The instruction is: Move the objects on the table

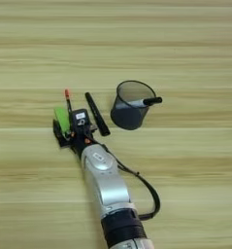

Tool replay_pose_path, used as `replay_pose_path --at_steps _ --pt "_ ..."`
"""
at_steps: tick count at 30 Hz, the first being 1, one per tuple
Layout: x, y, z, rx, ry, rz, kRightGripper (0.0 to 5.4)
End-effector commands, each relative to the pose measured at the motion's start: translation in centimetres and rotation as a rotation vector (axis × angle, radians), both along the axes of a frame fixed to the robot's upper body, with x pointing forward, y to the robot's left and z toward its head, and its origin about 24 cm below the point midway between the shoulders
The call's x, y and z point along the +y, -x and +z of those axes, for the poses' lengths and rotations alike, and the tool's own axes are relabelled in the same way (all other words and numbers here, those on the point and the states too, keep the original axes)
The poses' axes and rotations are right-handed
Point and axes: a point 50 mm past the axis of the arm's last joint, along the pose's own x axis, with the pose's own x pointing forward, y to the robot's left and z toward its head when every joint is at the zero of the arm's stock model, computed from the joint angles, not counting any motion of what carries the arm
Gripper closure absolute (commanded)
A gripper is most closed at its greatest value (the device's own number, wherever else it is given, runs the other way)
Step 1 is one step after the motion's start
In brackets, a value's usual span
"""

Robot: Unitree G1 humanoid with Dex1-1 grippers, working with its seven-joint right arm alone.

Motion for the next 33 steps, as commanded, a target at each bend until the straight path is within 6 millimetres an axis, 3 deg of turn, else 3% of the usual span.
replay_pose_path --at_steps 1,12,22,33 --pt "-0.3 -0.2 0.0 0.019 0.019 -0.007 2.24" --pt "-0.4 -0.1 0.0 0.023 0.018 -0.003 3.30" --pt "-0.5 -0.2 0.3 -0.001 0.017 -0.008 3.30" --pt "-1.1 -0.4 3.8 -0.136 0.018 -0.018 3.30"
